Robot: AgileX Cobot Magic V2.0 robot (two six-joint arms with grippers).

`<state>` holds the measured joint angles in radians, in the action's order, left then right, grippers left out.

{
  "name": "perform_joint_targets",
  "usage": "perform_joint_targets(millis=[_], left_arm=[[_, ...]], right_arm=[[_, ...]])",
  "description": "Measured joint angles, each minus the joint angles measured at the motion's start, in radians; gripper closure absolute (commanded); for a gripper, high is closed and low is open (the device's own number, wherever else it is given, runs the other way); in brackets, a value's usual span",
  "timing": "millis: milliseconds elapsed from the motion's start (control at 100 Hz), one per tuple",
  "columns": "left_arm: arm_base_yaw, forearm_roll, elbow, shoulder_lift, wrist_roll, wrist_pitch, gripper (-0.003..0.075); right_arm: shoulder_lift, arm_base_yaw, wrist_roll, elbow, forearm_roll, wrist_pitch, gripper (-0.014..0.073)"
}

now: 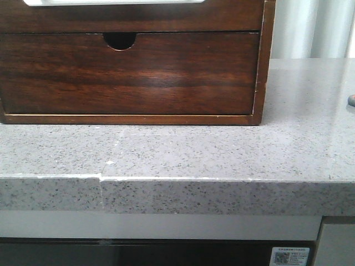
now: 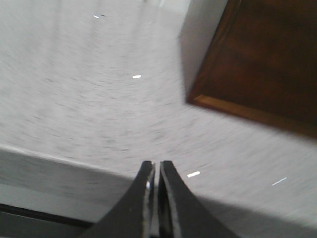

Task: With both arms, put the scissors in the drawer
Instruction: 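Reach the left gripper toward the white handle of the wooden drawer, then grasp the white drawer handle with the left gripper and pull outward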

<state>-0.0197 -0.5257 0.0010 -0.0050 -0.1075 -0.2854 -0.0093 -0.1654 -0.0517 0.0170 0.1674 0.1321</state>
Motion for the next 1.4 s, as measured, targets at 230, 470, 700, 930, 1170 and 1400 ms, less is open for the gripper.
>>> perform_joint_targets(millis=[230,470,700,930,1170,1400], left_arm=[[0.000,-0.444,0.000,0.000,0.002,0.034,0.0739],[0.000,-0.528,-0.002,0.000,-0.015,0.024,0.0739],[0.000,-0.346,-0.151,0.052,-0.077,-0.082,0.0738],[0.000,-0.212,-0.353,0.309,-0.084,-0.186,0.0450],[0.000,-0.389,-0.490,0.552,-0.149,-0.361,0.0262],[0.000,-0.936,-0.516,0.710,-0.367,-0.434,0.0348]], right_arm=[[0.000,0.000,0.000,0.000,0.178,-0.217,0.0602],[0.000,0.000,0.007,-0.002,0.290,-0.301,0.0610],[0.049,0.000,-0.048,-0.158,0.326,-0.107,0.0643],[0.229,0.000,-0.078,-0.337,0.326,0.056,0.0423],[0.346,0.000,-0.080,-0.434,0.326,0.194,0.0105],[0.370,0.000,-0.081,-0.439,0.326,0.203,0.0110]])
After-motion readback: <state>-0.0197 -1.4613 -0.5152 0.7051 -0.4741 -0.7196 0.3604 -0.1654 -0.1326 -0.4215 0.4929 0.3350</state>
